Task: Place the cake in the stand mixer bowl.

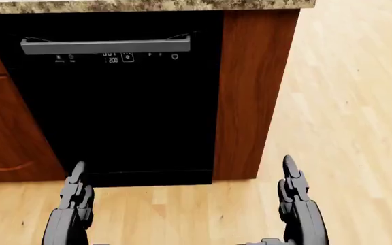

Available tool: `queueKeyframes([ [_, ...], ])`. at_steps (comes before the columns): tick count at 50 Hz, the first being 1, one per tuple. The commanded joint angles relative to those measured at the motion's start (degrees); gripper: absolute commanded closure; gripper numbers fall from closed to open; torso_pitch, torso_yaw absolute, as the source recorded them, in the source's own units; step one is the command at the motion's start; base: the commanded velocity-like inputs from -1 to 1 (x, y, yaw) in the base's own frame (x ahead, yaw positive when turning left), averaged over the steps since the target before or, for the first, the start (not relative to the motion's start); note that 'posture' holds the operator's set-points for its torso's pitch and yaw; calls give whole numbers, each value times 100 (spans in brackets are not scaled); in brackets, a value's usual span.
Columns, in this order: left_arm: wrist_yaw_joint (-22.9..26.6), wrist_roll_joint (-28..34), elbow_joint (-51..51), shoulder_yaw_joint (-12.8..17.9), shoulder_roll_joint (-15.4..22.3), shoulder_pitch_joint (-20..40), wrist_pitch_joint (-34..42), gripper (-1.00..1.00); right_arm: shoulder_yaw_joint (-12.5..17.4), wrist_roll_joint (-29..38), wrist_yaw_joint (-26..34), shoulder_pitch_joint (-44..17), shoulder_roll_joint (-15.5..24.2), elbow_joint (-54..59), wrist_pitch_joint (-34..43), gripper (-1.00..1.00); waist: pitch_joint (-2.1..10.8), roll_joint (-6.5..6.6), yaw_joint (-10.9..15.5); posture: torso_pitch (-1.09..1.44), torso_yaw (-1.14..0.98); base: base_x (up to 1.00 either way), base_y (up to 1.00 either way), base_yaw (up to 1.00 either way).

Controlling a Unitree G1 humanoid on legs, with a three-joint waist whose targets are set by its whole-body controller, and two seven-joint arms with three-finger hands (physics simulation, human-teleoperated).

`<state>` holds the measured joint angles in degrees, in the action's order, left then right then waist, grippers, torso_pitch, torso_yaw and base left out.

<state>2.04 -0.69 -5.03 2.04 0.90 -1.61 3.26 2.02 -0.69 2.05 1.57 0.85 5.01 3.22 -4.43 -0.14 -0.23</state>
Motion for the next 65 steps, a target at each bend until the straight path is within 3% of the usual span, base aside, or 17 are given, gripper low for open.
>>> queueKeyframes([
  [1, 15, -39, 456, 15, 21, 188, -331, -100, 5, -17, 28, -171, 33, -438, -328, -100, 5, -45, -12, 0, 0, 0, 0, 0],
  [3, 14, -36, 504, 9, 19, 171, -297, -100, 3, -1, 24, -158, 32, -461, -307, -100, 353, -6, 40, 0, 0, 0, 0, 0],
  [4, 13, -35, 546, 5, 17, 160, -267, -100, -5, 11, 21, -138, 30, -519, -268, -100, 299, -7, 40, 0, 0, 0, 0, 0],
  [5, 16, -38, 489, 12, 18, 182, -302, -100, -4, 11, 23, -140, 29, -525, -263, -100, 99, -38, 35, 0, 0, 0, 0, 0],
  [7, 20, -40, 451, 18, 22, 196, -327, -100, -9, 37, 17, -153, 29, -500, -266, -100, 392, -46, 42, 0, 0, 0, 0, 0],
  [8, 25, -44, 443, 22, 25, 193, -338, -100, -10, 48, 21, -159, 30, -446, -316, -100, 426, -45, 45, 0, 0, 0, 0, 0],
  [19, 19, -60, 462, 29, 17, 173, -342, -100, 41, -54, 44, -163, 23, -497, -222, -100, 491, -25, 46, 0, 0, 0, 0, 0],
  [24, 3, -509, -143, 331, 175, 1073, -15, -100, 280, -528, 72, -861, 124, -396, 421, -100, 529, -21, 41, 0, 0, 0, 0, 0],
  [26, -98, -654, -229, 560, 424, 1612, 158, -100, 331, -161, -239, -1736, 348, 520, 113, -100, 546, -19, 54, 0, 0, 0, 0, 0],
  [32, -474, -1077, -335, 780, 1139, 3749, 1588, -100, 792, -1110, -499, -3866, 1007, 451, 1873, -100, 572, -7, 38, 0, 0, 0, 0, 0],
  [35, -543, -1205, -749, 830, 1538, 4929, 2099, -100, 920, -1231, -531, -4948, 1489, 1117, 2100, -100, 539, 2, 35, 0, 0, 0, 0, 0],
  [40, -265, -1171, -1014, 799, 2132, 6101, 2725, -100, 956, -1177, -242, -5777, 2241, 1550, 2362, -100, 472, -17, 43, 0, 0, 0, 0, 0],
  [45, 102, -1223, 551, 973, 2758, 5961, 3875, -100, 1356, -1629, -177, -5834, 2906, 277, 3456, -100, 449, -31, 43, 0, 0, 0, 0, 0],
  [48, 113, -1614, 1652, 1488, 2904, 5431, 4566, -100, 1548, -2003, -238, -5679, 3103, -380, 3995, -100, 344, -14, 40, 0, 0, 0, 0, 0],
  [52, 20, -1769, 1517, 1742, 3149, 5216, 4307, -100, 1428, -1951, -258, -5462, 3076, -239, 3716, -100, 252, 7, 26, 0, 0, 0, 0, 0],
  [59, -378, -3191, 1858, 2556, 4945, 6297, 5500, -100, 1481, -2050, -250, -5434, 3115, -211, 3734, -100, 260, 8, -18, 0, 0, 0, 0, 0],
  [65, -719, -4357, 951, 2833, 6255, 6039, 4942, -100, 1514, -2124, -244, -5480, 3191, -249, 3848, -100, 177, 120, -7, 0, 0, 0, 0, 0],
])
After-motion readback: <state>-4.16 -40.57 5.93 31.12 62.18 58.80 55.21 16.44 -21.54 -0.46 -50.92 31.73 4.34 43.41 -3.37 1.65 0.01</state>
